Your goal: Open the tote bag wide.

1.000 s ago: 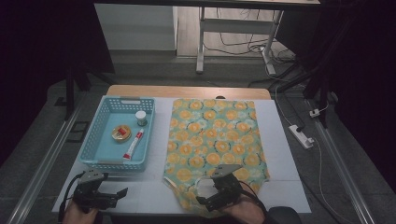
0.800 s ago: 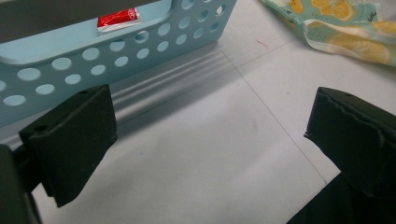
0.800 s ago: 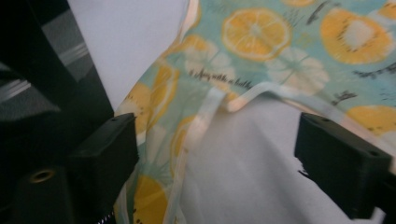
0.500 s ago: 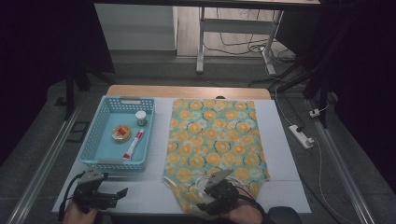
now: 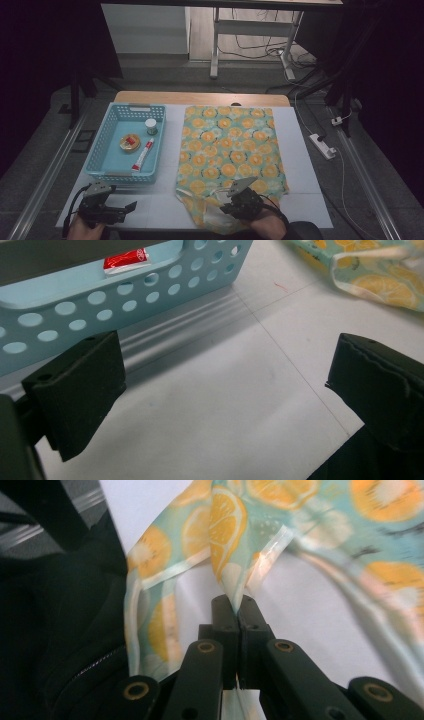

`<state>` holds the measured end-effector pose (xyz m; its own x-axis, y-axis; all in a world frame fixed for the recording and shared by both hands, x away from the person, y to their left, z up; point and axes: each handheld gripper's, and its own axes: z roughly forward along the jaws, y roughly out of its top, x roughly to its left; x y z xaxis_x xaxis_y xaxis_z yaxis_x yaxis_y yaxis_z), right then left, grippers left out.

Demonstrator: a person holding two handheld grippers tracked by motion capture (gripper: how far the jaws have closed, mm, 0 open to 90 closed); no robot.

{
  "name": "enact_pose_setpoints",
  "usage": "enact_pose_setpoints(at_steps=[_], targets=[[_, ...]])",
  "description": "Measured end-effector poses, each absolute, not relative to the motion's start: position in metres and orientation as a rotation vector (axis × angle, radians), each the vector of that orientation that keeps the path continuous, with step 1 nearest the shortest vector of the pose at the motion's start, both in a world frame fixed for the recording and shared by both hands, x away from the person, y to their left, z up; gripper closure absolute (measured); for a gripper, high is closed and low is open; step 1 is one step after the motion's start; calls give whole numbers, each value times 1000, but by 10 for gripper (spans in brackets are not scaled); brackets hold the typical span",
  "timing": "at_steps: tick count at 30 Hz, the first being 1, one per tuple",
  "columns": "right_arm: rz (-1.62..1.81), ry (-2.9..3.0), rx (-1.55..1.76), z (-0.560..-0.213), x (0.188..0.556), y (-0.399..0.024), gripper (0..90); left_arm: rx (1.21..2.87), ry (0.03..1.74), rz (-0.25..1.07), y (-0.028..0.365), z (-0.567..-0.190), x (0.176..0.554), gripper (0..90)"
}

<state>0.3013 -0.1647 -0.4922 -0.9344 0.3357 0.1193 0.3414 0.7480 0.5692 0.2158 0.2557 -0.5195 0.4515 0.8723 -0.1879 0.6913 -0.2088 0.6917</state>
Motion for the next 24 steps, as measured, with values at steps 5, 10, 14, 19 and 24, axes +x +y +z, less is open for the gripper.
enact_pose_setpoints(at_steps=[5,10,14,19,24], targets=[[-1011,-2944,-602,-480,317,-169,886,1969,1309,313,256,-520,216,23],[-1054,-2965,-642,-468,340,-172,887,1970,1310,312,256,-520,216,23],[-1083,-2967,-670,-459,361,-173,888,1968,1310,310,256,-520,216,24],[-1092,-2966,-687,-457,386,-171,888,1964,1312,306,257,-520,217,24],[-1093,-2976,-699,-459,409,-168,888,1962,1314,303,257,-520,217,24]])
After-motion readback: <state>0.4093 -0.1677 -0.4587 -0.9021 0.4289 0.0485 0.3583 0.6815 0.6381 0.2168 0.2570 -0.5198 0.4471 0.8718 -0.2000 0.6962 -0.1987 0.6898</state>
